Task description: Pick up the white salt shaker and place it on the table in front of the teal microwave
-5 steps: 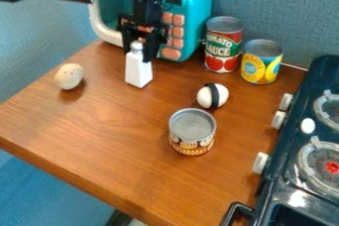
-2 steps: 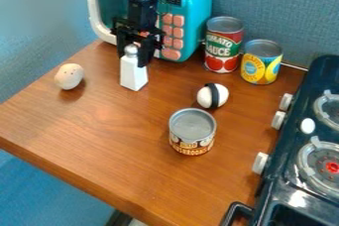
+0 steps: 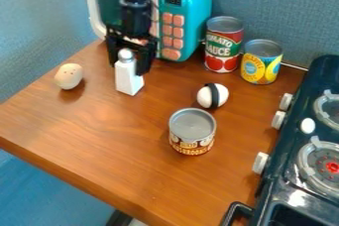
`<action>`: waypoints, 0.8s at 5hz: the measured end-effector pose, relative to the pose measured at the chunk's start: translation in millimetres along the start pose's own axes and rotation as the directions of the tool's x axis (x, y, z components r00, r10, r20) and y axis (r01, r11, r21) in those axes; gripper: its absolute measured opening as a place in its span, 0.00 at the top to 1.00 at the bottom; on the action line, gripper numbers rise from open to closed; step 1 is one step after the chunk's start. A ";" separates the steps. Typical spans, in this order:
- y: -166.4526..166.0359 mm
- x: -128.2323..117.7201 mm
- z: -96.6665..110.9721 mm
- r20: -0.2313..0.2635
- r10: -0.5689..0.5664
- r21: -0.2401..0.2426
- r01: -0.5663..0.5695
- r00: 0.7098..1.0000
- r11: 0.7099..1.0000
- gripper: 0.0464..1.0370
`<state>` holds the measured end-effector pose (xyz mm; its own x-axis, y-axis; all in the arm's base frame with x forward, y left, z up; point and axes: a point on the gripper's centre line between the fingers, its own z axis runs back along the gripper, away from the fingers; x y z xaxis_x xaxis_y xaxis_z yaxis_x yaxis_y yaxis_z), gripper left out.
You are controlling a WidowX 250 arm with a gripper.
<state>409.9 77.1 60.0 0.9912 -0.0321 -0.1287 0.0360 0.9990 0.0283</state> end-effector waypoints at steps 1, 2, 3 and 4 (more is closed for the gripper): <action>3.0 -7.6 18.2 0.053 0.003 0.003 -0.003 0.999 1.000 0.04; -2.7 -20.1 28.3 0.107 -0.003 -0.011 0.004 0.994 1.000 0.04; 0.9 -38.3 53.4 0.201 0.024 -0.057 -0.013 0.979 0.998 0.04; 4.6 -65.7 57.3 0.191 0.027 -0.044 -0.019 0.981 0.999 0.04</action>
<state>352.2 81.9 125.4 0.9979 -0.0105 0.0635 0.0113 0.9999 -0.0125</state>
